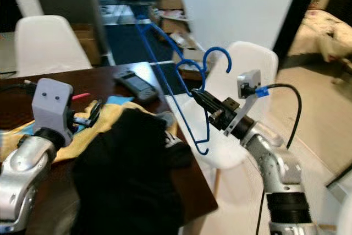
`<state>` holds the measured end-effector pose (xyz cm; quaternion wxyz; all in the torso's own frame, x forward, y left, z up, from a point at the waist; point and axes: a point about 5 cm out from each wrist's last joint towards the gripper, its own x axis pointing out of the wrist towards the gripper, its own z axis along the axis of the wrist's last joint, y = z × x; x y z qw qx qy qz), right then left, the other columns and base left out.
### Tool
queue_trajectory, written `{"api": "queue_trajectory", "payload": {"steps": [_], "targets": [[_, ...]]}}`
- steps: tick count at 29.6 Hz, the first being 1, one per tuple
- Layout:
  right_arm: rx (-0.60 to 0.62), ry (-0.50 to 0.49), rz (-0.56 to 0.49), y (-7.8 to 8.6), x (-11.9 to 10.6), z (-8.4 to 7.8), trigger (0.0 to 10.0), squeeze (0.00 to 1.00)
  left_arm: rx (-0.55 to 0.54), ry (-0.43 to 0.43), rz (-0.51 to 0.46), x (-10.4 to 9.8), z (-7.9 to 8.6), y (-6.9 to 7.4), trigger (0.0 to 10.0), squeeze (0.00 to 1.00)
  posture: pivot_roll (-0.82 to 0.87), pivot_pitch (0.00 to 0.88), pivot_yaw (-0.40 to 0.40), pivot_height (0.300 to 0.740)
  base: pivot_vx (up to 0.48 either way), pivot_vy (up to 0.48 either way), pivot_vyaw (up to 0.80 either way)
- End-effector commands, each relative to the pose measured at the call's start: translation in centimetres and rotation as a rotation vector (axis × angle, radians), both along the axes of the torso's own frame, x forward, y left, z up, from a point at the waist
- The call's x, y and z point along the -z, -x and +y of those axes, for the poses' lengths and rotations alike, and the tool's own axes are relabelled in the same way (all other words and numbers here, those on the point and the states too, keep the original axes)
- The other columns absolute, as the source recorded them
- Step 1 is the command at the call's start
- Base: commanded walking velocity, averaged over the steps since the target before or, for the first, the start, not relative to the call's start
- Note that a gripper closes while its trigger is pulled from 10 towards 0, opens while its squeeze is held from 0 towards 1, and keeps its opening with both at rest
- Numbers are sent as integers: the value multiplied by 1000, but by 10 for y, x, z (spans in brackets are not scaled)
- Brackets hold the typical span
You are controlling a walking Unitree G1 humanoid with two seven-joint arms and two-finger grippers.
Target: Hang hanger
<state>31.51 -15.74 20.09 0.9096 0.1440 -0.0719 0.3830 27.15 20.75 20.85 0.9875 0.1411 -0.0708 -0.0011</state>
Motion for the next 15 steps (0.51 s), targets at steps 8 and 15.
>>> {"api": "queue_trajectory", "payload": {"steps": [8,15], "targets": [[67,-2,36,-3,5,-6,10000,0,-7,27,3,7,-9,-3,10000,0,107,0,-59,740,0,0,781],[92,34,60,1,14,0,10000,0,-9,44,30,14,-18,-1,10000,0,114,2,-58,740,0,0,781]]}}
